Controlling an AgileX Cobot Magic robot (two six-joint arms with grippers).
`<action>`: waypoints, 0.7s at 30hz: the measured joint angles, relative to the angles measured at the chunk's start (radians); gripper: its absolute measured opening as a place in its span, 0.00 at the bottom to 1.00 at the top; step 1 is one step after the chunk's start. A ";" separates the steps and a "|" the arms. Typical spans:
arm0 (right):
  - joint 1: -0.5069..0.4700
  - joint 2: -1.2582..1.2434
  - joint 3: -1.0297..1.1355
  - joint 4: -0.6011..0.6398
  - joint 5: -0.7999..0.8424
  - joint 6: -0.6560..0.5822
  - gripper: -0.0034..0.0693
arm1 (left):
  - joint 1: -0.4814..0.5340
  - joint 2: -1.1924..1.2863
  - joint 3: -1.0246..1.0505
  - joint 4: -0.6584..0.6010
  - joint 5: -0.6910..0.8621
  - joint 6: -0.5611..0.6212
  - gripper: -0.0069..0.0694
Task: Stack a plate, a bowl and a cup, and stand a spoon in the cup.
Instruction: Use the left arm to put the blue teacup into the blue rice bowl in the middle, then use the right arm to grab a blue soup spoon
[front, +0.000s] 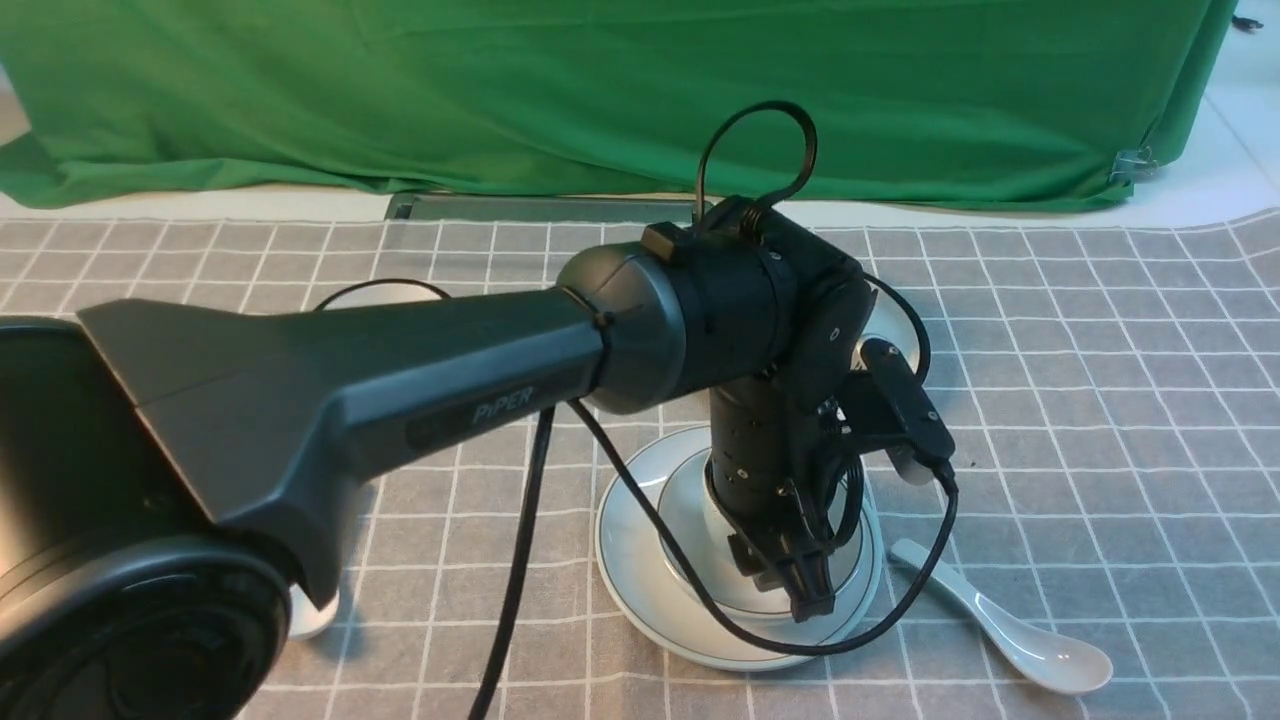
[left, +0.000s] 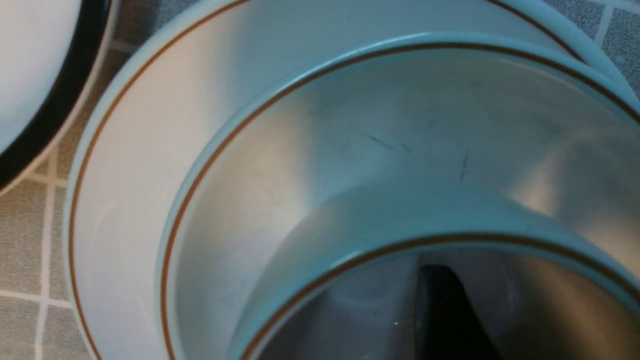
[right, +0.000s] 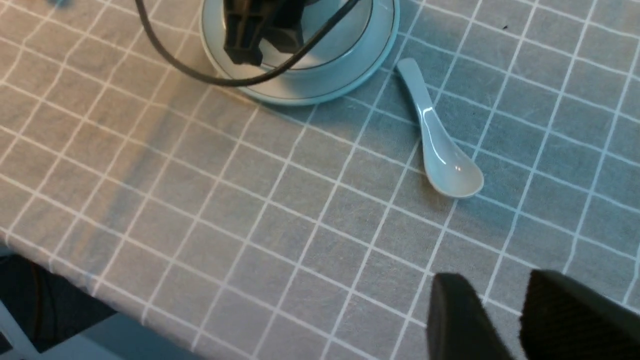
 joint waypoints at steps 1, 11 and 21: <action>0.000 0.006 0.000 -0.002 0.000 -0.002 0.44 | 0.000 -0.003 0.000 -0.001 0.000 0.000 0.49; -0.019 0.257 0.001 -0.220 -0.007 -0.065 0.51 | 0.000 -0.263 0.000 -0.062 0.018 -0.074 0.77; -0.360 0.704 -0.001 0.115 -0.254 -0.536 0.50 | 0.000 -0.771 0.211 -0.093 -0.092 -0.233 0.14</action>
